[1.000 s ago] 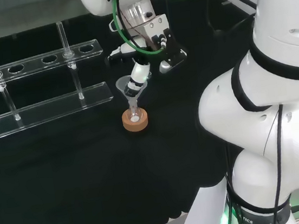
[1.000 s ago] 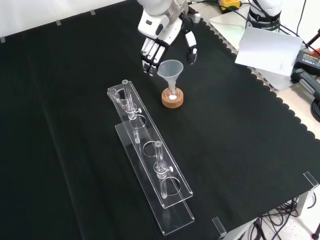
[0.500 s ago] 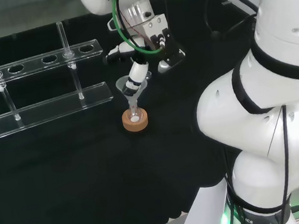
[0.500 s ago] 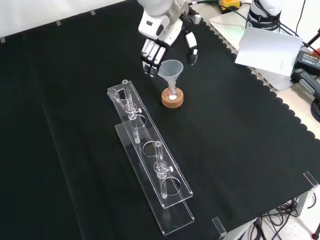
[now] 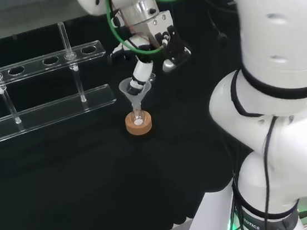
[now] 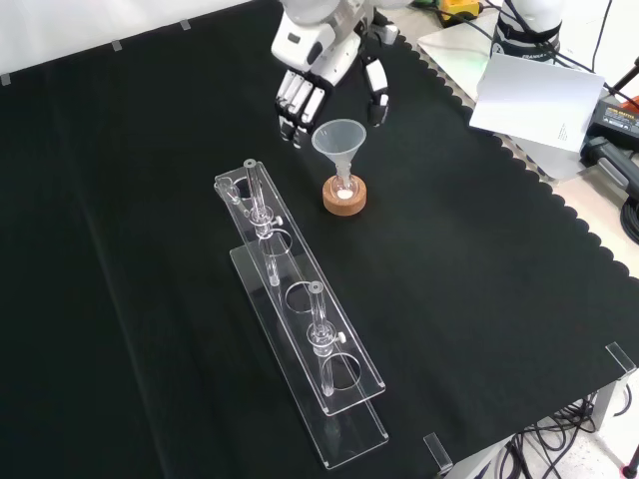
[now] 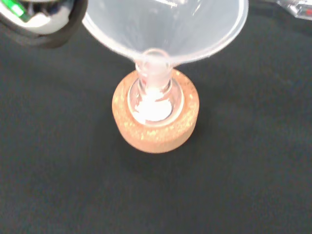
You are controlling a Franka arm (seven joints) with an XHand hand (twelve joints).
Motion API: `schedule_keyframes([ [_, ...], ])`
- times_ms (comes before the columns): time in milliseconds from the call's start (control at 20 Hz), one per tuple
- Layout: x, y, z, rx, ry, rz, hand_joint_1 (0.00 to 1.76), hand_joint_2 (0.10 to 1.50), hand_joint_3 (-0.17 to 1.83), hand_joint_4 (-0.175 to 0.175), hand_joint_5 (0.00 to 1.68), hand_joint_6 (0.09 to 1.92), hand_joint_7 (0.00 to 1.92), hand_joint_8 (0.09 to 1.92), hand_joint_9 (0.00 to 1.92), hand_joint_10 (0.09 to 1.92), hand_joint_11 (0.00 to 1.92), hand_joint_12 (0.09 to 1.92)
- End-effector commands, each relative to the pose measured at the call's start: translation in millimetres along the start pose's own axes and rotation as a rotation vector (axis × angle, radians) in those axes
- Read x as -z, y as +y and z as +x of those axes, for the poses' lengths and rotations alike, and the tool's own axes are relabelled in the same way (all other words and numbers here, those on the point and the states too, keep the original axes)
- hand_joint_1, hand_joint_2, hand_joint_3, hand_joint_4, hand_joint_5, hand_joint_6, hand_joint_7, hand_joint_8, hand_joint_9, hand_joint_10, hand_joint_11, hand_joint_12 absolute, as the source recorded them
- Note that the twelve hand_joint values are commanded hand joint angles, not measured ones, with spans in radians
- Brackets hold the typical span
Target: Remove the funnel from the round-bottom flask.
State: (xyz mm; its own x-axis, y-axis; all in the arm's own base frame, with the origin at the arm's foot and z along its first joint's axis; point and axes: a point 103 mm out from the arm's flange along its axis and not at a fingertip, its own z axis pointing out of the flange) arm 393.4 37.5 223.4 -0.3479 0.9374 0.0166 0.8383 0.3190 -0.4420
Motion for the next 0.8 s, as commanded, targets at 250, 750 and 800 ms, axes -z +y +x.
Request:
schedule_keyframes([
  [250,-35.7,12.8,3.9,0.016,0.012,0.058,0.74,0.53,0.49,0.071,0.22,0.09,0.0,0.5,0.11,0.88,0.28,1.54],
  [750,-41.7,9.9,-0.7,-0.024,-0.022,0.004,0.76,0.54,0.51,0.059,0.34,0.09,0.09,0.61,0.35,0.76,0.37,1.49],
  [800,-42.5,10.2,-0.8,-0.028,-0.027,-0.001,0.76,0.54,0.52,0.054,0.39,0.09,0.14,0.63,0.43,0.72,0.41,1.46],
])
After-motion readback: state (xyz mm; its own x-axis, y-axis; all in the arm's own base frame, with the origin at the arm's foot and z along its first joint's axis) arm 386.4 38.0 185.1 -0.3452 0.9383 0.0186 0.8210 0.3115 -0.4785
